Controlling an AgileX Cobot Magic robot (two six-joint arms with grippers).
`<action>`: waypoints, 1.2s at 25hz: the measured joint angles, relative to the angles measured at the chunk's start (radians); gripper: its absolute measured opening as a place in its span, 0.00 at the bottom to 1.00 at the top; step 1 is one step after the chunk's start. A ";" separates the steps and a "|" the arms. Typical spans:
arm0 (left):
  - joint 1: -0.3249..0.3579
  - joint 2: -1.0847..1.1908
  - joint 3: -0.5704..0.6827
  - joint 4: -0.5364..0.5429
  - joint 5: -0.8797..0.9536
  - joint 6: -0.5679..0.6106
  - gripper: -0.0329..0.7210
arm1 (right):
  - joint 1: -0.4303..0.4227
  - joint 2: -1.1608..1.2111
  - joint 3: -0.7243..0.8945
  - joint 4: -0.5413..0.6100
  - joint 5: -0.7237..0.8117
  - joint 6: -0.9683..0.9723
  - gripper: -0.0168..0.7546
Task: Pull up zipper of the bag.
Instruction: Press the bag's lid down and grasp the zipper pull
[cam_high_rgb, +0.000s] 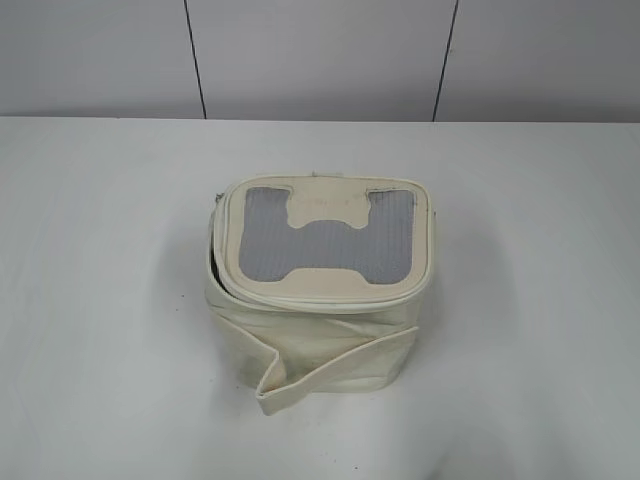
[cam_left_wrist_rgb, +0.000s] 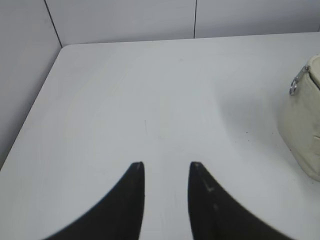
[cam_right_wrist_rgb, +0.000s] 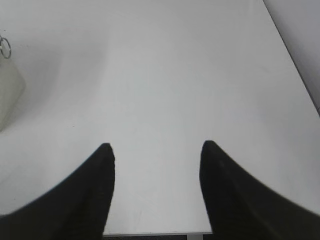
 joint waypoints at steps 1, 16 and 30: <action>0.000 0.000 0.000 0.000 0.000 0.000 0.36 | 0.000 0.000 0.000 0.000 0.000 0.000 0.59; 0.000 0.000 0.000 0.000 0.000 0.000 0.36 | 0.000 0.000 0.000 0.000 0.000 0.000 0.59; 0.000 0.000 0.000 0.000 0.000 0.000 0.36 | 0.000 0.000 0.000 0.000 0.000 0.000 0.59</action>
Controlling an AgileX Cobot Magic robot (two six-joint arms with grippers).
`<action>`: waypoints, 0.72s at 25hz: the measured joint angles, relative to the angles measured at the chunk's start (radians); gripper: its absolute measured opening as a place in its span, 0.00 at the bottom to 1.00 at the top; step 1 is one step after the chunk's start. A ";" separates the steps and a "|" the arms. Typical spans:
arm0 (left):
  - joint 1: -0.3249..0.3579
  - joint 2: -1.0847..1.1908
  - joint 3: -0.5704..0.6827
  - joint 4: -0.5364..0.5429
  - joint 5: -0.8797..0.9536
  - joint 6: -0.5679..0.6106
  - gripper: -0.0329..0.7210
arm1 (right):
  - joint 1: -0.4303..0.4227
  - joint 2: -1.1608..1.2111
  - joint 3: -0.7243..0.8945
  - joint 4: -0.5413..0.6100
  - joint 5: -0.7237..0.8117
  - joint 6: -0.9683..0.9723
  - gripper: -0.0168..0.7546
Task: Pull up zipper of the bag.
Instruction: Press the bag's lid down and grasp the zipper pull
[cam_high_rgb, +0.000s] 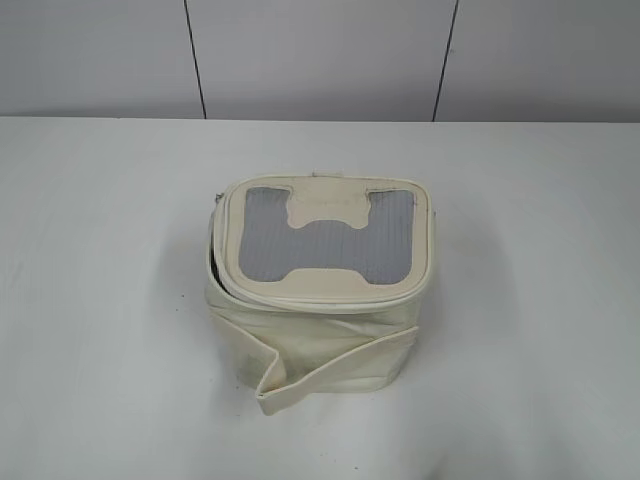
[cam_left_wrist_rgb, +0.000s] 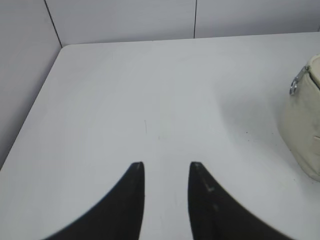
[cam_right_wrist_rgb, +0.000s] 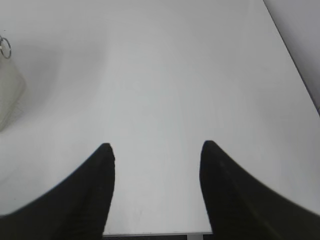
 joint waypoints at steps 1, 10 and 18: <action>0.000 0.000 0.000 0.000 0.000 0.000 0.36 | 0.000 0.000 0.000 0.000 0.000 0.000 0.59; 0.000 0.000 0.000 0.000 0.000 0.000 0.36 | 0.000 0.000 0.000 0.000 0.000 0.000 0.59; 0.000 0.000 0.000 0.000 0.000 0.000 0.36 | 0.000 0.000 0.000 0.000 0.000 0.000 0.59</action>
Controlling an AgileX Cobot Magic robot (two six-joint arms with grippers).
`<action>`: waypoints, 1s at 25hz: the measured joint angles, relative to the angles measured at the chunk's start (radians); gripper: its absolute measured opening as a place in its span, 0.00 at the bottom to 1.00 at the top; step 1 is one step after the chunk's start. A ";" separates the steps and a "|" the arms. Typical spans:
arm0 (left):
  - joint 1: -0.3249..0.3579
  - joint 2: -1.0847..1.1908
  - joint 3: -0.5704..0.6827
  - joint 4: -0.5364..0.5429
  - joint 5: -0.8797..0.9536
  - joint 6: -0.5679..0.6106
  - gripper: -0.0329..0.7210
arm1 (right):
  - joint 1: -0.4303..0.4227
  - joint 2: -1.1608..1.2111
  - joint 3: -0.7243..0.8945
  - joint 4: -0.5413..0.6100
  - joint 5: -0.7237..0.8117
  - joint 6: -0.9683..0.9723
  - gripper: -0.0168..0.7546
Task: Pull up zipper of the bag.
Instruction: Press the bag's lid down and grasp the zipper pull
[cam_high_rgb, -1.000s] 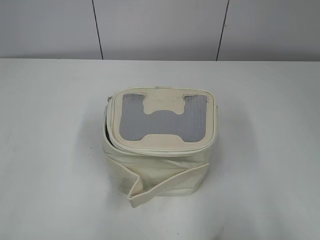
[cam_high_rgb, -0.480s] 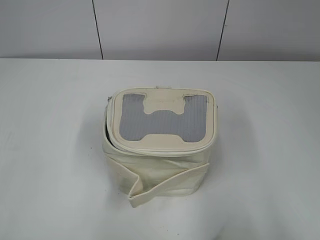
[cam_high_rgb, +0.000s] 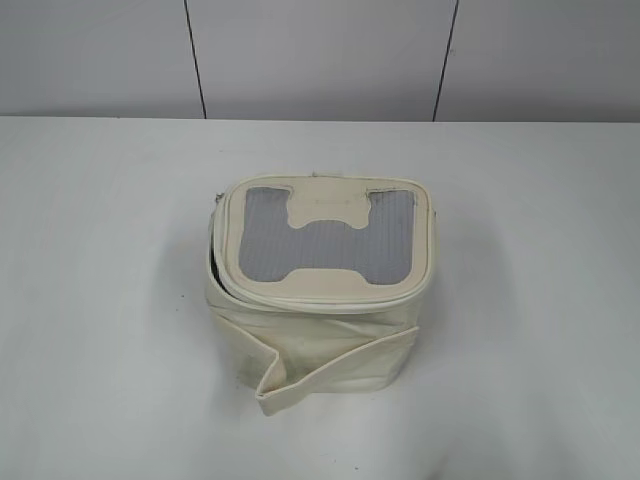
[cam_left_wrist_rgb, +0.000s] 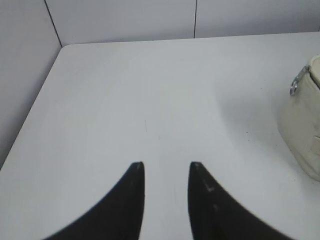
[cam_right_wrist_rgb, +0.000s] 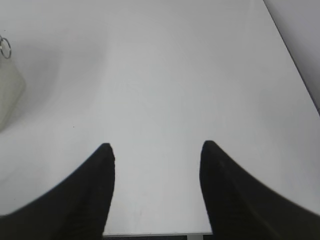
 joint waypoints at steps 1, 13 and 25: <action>0.000 0.000 0.000 0.000 0.000 0.000 0.36 | 0.000 0.000 0.000 0.000 0.000 0.000 0.59; 0.000 0.100 -0.014 -0.136 -0.114 0.000 0.36 | 0.000 0.061 -0.048 0.014 -0.117 0.000 0.59; -0.036 0.426 -0.018 -0.334 -0.350 0.062 0.37 | 0.109 0.540 -0.182 0.131 -0.294 -0.163 0.59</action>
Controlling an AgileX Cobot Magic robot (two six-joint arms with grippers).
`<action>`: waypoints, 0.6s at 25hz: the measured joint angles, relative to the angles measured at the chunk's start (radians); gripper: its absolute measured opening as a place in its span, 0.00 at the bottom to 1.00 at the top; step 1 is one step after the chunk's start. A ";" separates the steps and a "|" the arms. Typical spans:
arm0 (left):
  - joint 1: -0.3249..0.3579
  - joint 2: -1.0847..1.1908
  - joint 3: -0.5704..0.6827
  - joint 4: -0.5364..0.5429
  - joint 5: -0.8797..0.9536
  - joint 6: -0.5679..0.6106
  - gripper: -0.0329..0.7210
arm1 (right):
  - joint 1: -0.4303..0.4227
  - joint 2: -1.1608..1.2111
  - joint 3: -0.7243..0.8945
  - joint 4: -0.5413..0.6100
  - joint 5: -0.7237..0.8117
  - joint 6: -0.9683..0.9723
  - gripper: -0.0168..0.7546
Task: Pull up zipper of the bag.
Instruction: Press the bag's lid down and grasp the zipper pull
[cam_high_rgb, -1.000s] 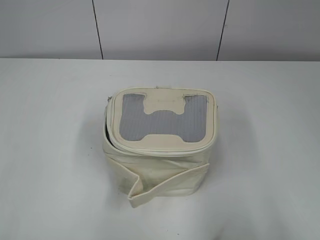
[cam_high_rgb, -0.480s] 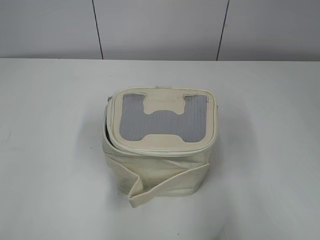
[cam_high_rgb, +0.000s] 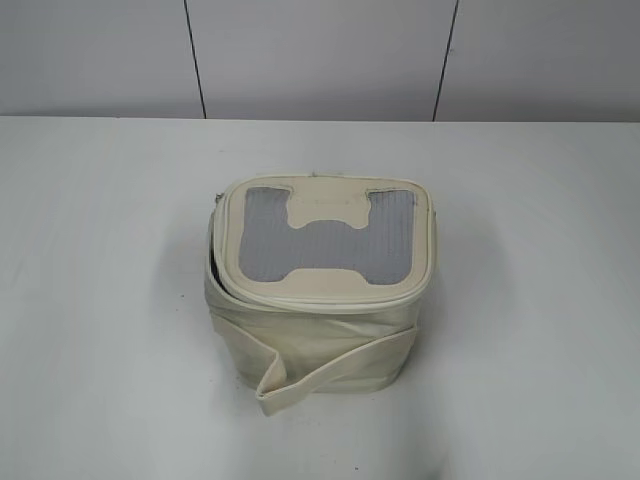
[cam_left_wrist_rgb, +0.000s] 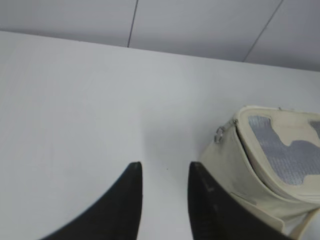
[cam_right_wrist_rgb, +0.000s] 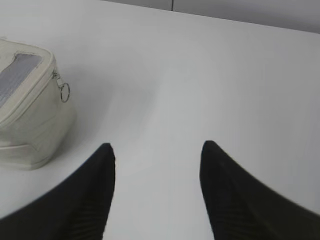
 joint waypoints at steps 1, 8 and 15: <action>-0.008 0.029 0.000 -0.022 0.000 0.021 0.37 | 0.021 0.045 -0.032 0.000 0.000 -0.027 0.59; -0.076 0.251 -0.036 -0.176 0.027 0.169 0.42 | 0.069 0.433 -0.298 0.007 0.011 -0.194 0.59; -0.091 0.581 -0.163 -0.317 0.116 0.289 0.47 | 0.072 0.793 -0.582 0.217 0.082 -0.465 0.59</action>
